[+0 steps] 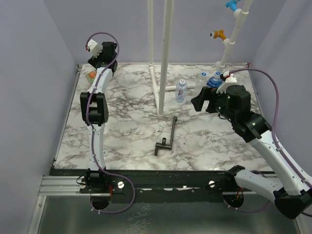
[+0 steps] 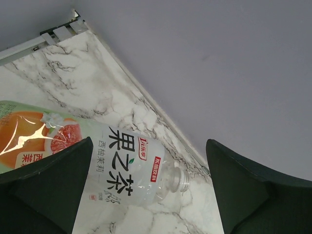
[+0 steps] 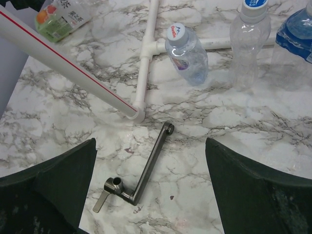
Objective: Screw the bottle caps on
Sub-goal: Move the plastic bottle to the center of the board.
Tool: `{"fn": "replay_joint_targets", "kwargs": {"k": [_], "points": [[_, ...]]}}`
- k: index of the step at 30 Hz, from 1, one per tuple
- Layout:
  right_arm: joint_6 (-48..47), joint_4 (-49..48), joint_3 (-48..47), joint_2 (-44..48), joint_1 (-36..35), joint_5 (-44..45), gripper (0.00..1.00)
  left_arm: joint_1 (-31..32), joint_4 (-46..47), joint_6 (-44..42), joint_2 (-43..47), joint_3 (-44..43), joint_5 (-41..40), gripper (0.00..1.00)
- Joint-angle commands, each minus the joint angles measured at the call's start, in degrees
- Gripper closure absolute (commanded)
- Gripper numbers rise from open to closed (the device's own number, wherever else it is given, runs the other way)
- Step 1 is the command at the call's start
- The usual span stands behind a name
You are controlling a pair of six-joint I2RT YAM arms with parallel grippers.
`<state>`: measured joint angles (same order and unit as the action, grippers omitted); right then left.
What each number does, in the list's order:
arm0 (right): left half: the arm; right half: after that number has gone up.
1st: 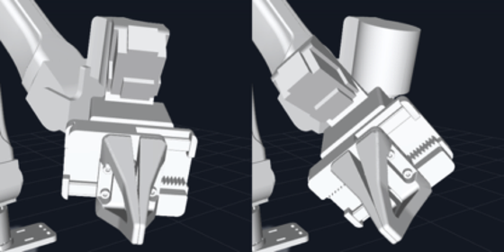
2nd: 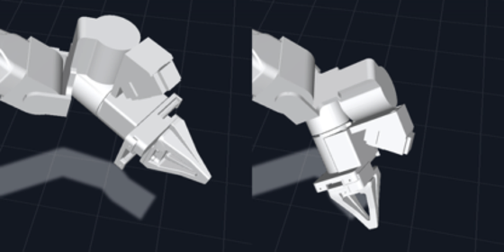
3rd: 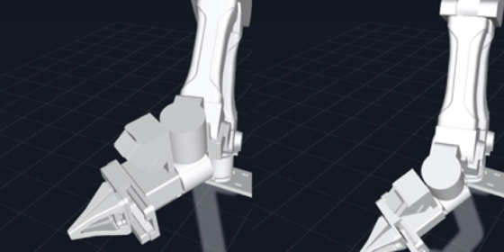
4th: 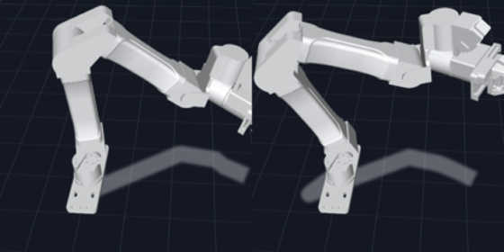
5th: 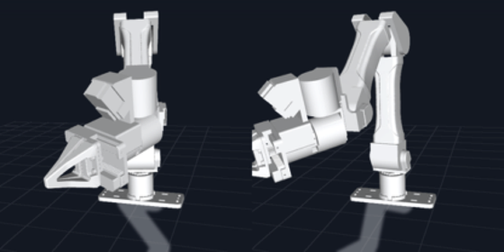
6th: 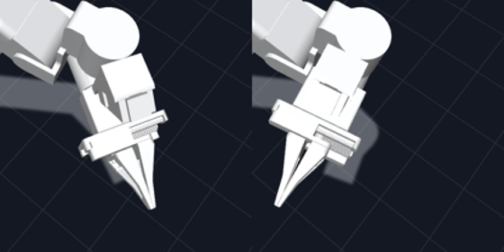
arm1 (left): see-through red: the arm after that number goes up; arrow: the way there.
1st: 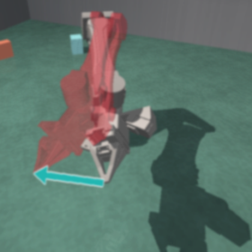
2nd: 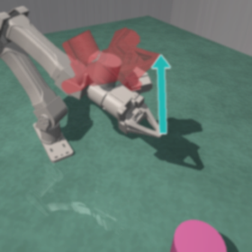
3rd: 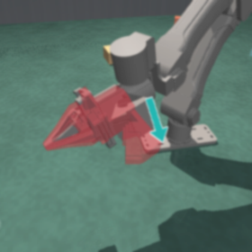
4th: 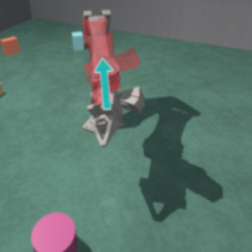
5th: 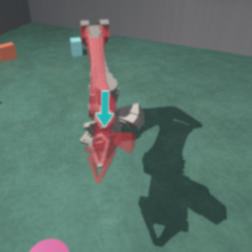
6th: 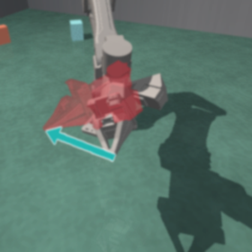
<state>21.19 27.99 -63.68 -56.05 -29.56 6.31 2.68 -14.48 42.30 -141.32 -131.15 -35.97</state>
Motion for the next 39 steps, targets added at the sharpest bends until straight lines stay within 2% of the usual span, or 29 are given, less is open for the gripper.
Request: {"fn": "replay_joint_targets", "kwargs": {"k": [1, 12, 19, 25, 39], "points": [[-0.1, -0.5, 0.5, -0.5, -0.2, -2.0, 0.04, 0.5, 0.9, -1.4, -2.7, -2.8, -4.4, 0.01], [0.7, 0.4, 1.6, 0.4, -0.2, -2.6, 0.04, 0.7, 0.9, 0.0, -9.0, -7.7, -11.2, 0.01], [1.2, 0.1, 2.2, 0.4, -0.2, -3.5, 0.04, 0.3, 0.7, -2.5, -11.7, -11.6, -14.5, 0.01], [1.7, 0.1, 2.4, 0.4, -0.2, -4.5, 0.04, -1.5, -2.3, 2.9, -11.1, -7.4, -11.7, 0.01], [2.9, 1.4, 2.4, 1.8, -0.2, -4.5, 0.04, -2.2, -2.3, 8.3, -3.0, 9.1, -14.1, 0.01]]}}
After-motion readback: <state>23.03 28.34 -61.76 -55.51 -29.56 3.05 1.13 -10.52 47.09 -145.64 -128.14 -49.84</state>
